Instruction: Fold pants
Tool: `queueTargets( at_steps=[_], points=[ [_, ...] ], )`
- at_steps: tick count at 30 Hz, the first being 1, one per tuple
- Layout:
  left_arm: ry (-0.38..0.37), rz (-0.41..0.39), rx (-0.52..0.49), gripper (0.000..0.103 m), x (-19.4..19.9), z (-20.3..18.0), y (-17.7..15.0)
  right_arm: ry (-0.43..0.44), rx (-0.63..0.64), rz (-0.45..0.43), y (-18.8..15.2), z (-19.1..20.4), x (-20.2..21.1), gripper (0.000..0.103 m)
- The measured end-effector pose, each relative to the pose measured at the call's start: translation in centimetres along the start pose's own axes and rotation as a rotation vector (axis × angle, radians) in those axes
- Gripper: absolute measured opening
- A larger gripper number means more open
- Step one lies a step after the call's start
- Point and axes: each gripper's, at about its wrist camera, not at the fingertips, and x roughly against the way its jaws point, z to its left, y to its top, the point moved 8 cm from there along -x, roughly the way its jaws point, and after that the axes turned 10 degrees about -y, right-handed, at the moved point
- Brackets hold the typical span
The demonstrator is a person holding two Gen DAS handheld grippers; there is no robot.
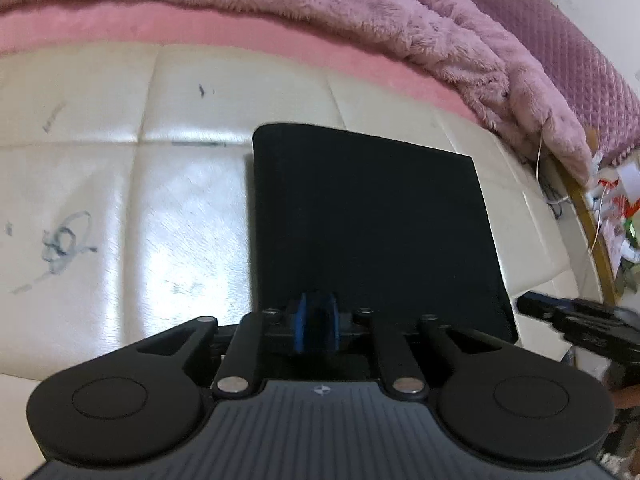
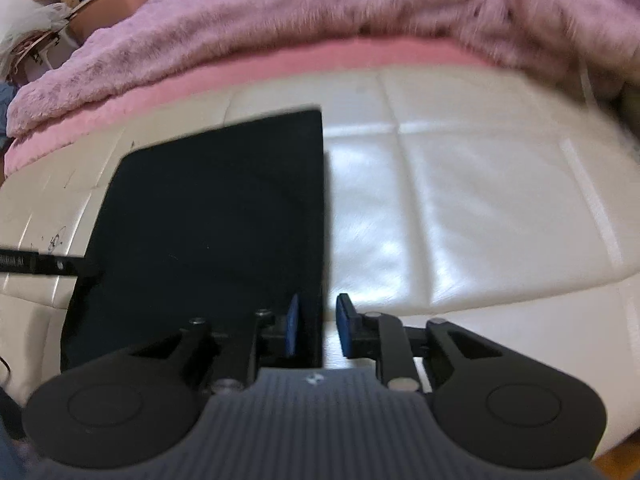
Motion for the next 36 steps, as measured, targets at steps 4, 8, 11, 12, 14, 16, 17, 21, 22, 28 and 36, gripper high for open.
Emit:
queueTargets(
  at_steps=[4, 8, 11, 12, 14, 16, 17, 21, 22, 28, 36],
  points=[
    [-0.035, 0.055, -0.103, 0.014, 0.8, -2.4, -1.8, 0.080, 0.074, -0.057, -0.6, 1.9, 3.0, 0.017],
    [-0.048, 0.126, -0.118, 0.014, 0.5, -3.1, -4.3, 0.019, 0.160, -0.046, -1.6, 3.0, 1.9, 0.017],
    [0.000, 0.190, -0.111, 0.014, -0.4, -2.3, -6.0, -0.003, 0.152, 0.005, -2.8, 2.9, 0.1, 0.017],
    [0.014, 0.212, -0.101, 0.013, -0.8, -1.8, -6.5, -0.006, 0.152, 0.027, -3.3, 2.9, -0.4, 0.017],
    [0.019, 0.208, -0.096, 0.008, -1.2, -1.2, -6.9, -0.014, 0.165, 0.037, -3.7, 2.8, -0.7, 0.017],
    [0.013, 0.208, -0.078, 0.008, -1.1, -1.1, -6.6, -0.014, 0.162, 0.043, -3.6, 2.8, -0.7, 0.017],
    [0.016, 0.211, -0.081, 0.008, -1.0, -1.1, -6.4, -0.012, 0.158, 0.045, -3.6, 2.7, -0.7, 0.017],
    [0.047, 0.197, -0.131, 0.010, 0.5, -1.6, -5.7, -0.006, 0.152, 0.043, -3.4, 2.6, -0.3, 0.017],
    [0.049, 0.192, -0.138, 0.012, 0.7, -1.5, -5.7, -0.002, 0.149, 0.039, -3.3, 2.5, 0.0, 0.019],
    [0.087, 0.145, -0.200, 0.014, 1.7, -2.1, -3.6, 0.061, 0.081, -0.017, -1.3, 2.2, 1.8, 0.034],
    [0.089, 0.026, -0.219, 0.014, 1.0, -1.2, 1.6, 0.053, 0.053, -0.109, 3.4, 2.2, 1.4, 0.031]
  ],
)
